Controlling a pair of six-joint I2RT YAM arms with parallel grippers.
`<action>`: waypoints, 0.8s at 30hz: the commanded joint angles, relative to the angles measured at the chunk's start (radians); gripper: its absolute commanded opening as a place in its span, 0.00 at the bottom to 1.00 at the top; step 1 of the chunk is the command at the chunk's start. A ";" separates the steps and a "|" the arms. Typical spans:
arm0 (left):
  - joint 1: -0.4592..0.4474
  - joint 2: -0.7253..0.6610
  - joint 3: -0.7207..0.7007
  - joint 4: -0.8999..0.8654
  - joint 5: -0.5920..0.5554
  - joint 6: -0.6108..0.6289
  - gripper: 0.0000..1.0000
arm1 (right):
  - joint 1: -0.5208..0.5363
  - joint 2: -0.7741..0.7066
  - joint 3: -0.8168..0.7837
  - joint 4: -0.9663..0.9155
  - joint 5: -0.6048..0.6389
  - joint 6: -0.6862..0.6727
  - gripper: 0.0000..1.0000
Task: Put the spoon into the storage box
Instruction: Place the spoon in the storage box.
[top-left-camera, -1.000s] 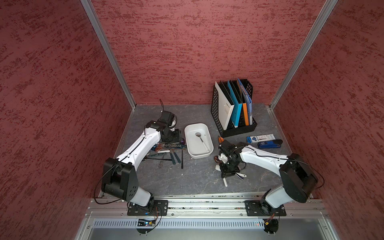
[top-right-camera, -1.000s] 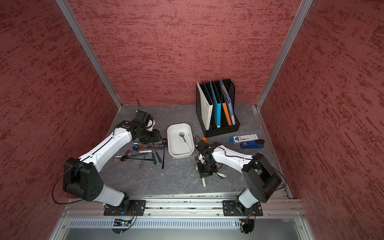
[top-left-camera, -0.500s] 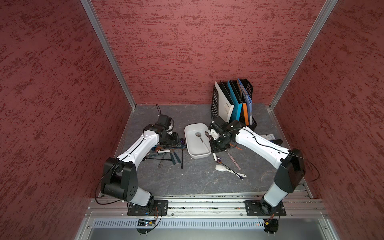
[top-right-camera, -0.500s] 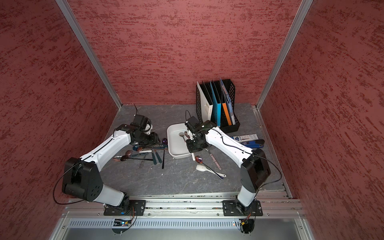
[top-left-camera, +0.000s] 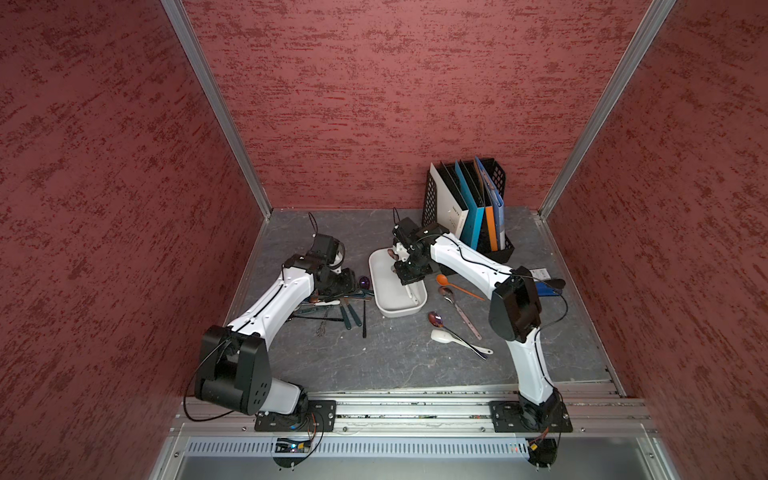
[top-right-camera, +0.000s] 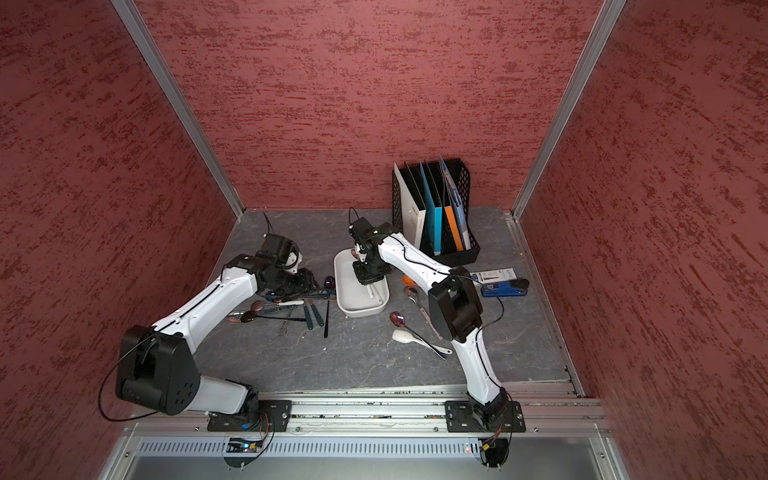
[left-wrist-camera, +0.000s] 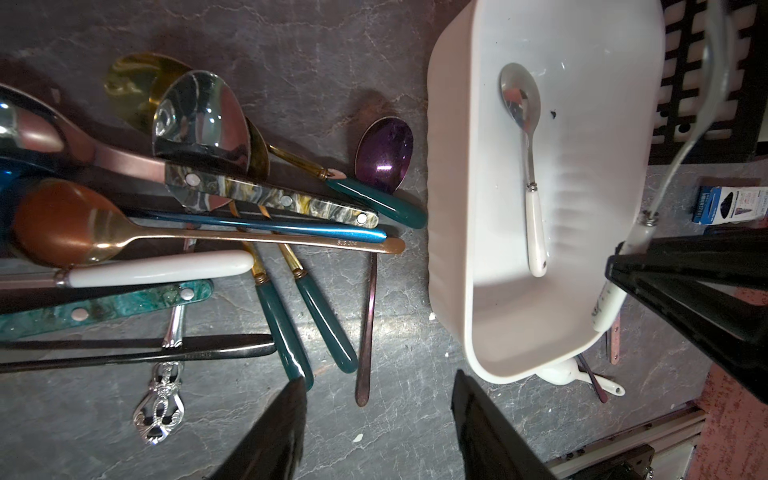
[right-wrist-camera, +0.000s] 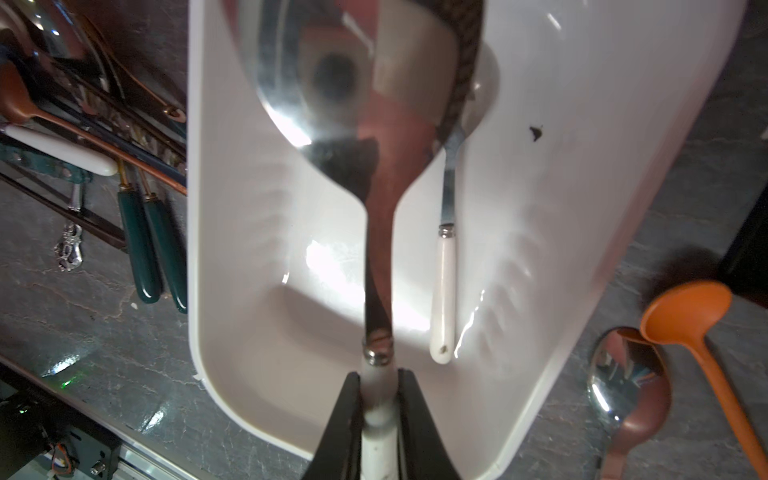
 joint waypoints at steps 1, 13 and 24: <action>0.008 -0.023 -0.017 0.006 -0.004 -0.007 0.60 | -0.020 0.023 0.016 -0.026 0.037 -0.023 0.15; 0.008 -0.012 -0.011 0.003 0.009 -0.009 0.61 | -0.053 0.108 -0.001 -0.022 0.053 -0.030 0.16; 0.008 0.017 0.007 0.000 0.008 -0.006 0.62 | -0.055 0.201 0.067 -0.065 0.064 -0.030 0.16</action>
